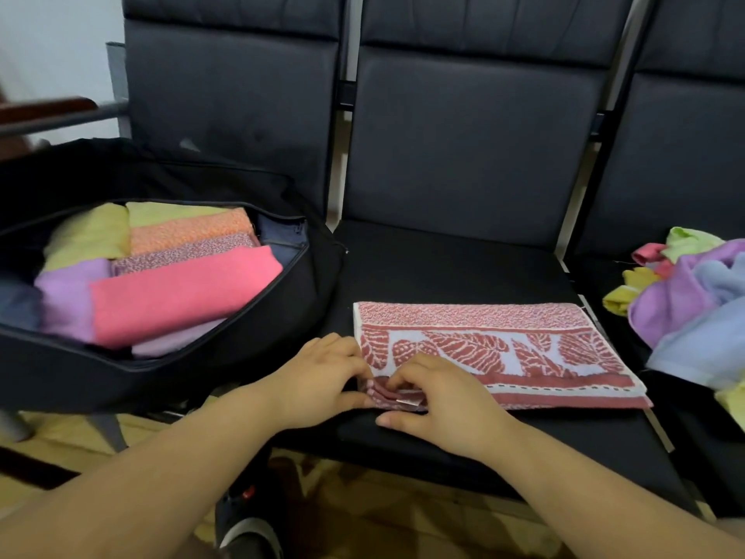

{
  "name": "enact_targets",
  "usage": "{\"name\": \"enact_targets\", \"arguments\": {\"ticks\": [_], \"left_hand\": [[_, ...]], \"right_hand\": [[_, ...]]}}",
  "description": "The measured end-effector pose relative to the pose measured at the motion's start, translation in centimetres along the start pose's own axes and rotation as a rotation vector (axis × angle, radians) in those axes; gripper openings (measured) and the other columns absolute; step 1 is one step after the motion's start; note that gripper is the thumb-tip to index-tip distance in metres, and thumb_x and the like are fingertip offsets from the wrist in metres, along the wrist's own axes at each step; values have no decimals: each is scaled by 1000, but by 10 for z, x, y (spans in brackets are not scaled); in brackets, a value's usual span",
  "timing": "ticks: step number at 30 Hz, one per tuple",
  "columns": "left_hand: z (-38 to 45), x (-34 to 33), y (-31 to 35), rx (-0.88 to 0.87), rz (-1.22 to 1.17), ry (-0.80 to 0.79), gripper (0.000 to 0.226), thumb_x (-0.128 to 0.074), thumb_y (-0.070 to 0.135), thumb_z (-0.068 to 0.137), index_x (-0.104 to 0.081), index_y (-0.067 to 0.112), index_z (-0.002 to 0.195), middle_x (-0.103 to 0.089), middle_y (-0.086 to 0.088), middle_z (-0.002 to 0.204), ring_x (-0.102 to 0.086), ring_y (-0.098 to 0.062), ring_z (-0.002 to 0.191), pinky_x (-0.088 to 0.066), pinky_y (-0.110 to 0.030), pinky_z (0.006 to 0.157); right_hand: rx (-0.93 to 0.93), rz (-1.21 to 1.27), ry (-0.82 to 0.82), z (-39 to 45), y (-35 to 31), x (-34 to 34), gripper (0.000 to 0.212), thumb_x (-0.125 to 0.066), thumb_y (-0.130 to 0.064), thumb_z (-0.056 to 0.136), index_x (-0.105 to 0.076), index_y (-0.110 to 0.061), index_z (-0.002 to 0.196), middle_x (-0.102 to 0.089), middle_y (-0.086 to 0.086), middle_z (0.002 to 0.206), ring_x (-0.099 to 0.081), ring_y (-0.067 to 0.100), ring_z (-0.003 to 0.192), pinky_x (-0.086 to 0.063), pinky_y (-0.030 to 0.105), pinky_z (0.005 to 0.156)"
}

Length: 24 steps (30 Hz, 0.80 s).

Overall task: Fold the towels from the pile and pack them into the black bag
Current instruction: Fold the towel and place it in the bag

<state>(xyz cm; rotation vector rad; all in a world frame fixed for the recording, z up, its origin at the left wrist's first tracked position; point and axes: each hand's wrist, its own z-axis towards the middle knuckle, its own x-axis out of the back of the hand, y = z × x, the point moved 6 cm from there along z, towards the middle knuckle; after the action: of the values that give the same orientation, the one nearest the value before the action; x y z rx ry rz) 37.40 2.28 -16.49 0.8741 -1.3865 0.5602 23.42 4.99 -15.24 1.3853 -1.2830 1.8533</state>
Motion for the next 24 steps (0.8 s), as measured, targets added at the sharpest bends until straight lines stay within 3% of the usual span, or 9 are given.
{"name": "enact_targets", "arguments": {"ticks": [2, 7, 9, 11, 13, 16, 18, 21, 24], "left_hand": [[2, 1, -1, 17, -30, 3, 78, -18, 78, 61, -63, 31, 103, -48, 14, 104, -39, -5, 103, -28, -23, 96], [1, 21, 5, 56, -486, 84, 41, -42, 75, 61, -57, 37, 63, -53, 15, 78, -46, 1, 85, -36, -18, 84], [0, 31, 12, 6, -637, 106, 33, -52, 71, 62, -62, 39, 62, -56, 14, 80, -51, 0, 89, -38, -13, 84], [0, 35, 13, 3, -620, 8, 32, -67, 67, 57, -64, 39, 73, -57, 14, 90, -53, -1, 93, -40, -14, 86], [0, 36, 6, 44, -438, -120, 38, -81, 56, 58, -62, 33, 82, -57, 11, 91, -55, -4, 89, -44, -22, 81], [5, 45, -15, 137, -285, -190, 36, -82, 44, 67, -64, 19, 85, -64, -2, 85, -58, -9, 75, -45, -30, 70], [9, 58, -20, 130, -447, -139, 40, -83, 47, 62, -69, 18, 85, -69, -3, 83, -59, -6, 72, -45, -28, 69], [24, 80, -16, 134, -744, 9, 61, -77, 66, 45, -74, 22, 87, -73, -1, 84, -63, -3, 75, -48, -21, 75], [51, 100, 3, 108, -896, 284, 43, -79, 59, 57, -76, 24, 81, -73, 8, 79, -61, 2, 72, -48, -12, 68]], "right_hand": [[2, 7, -19, -1, -1, 0, 46, -63, -63, 78, -59, -30, 111, -50, -17, 100, -45, 3, 92, -41, 21, 78], [-53, 191, -5, -2, -7, 5, 30, -67, -53, 80, -55, -26, 86, -52, -13, 77, -50, 4, 73, -40, 22, 65], [-110, 399, -29, -4, -7, 9, 19, -70, -43, 82, -59, -28, 85, -59, -13, 74, -55, 1, 71, -41, 18, 63], [-134, 657, -87, -7, -8, 17, 11, -73, -30, 83, -62, -31, 88, -67, -16, 76, -60, -4, 73, -45, 15, 66], [-172, 858, -126, -12, -3, 32, 19, -73, -22, 79, -66, -22, 97, -73, -2, 91, -66, 5, 83, -53, 20, 75], [-237, 919, -153, -20, 19, 59, 39, -75, -33, 69, -67, -11, 100, -71, 13, 102, -68, 22, 91, -53, 29, 87], [-236, 919, -203, -27, 34, 74, 47, -80, -42, 68, -68, -12, 102, -70, 16, 99, -65, 25, 84, -51, 32, 82], [-221, 949, -243, -40, 55, 95, 48, -77, -39, 68, -66, -8, 103, -70, 8, 86, -66, 16, 73, -53, 23, 65], [-197, 1019, -187, -50, 75, 119, 49, -84, -42, 61, -68, -9, 93, -70, 14, 87, -68, 22, 71, -56, 25, 61]]}}
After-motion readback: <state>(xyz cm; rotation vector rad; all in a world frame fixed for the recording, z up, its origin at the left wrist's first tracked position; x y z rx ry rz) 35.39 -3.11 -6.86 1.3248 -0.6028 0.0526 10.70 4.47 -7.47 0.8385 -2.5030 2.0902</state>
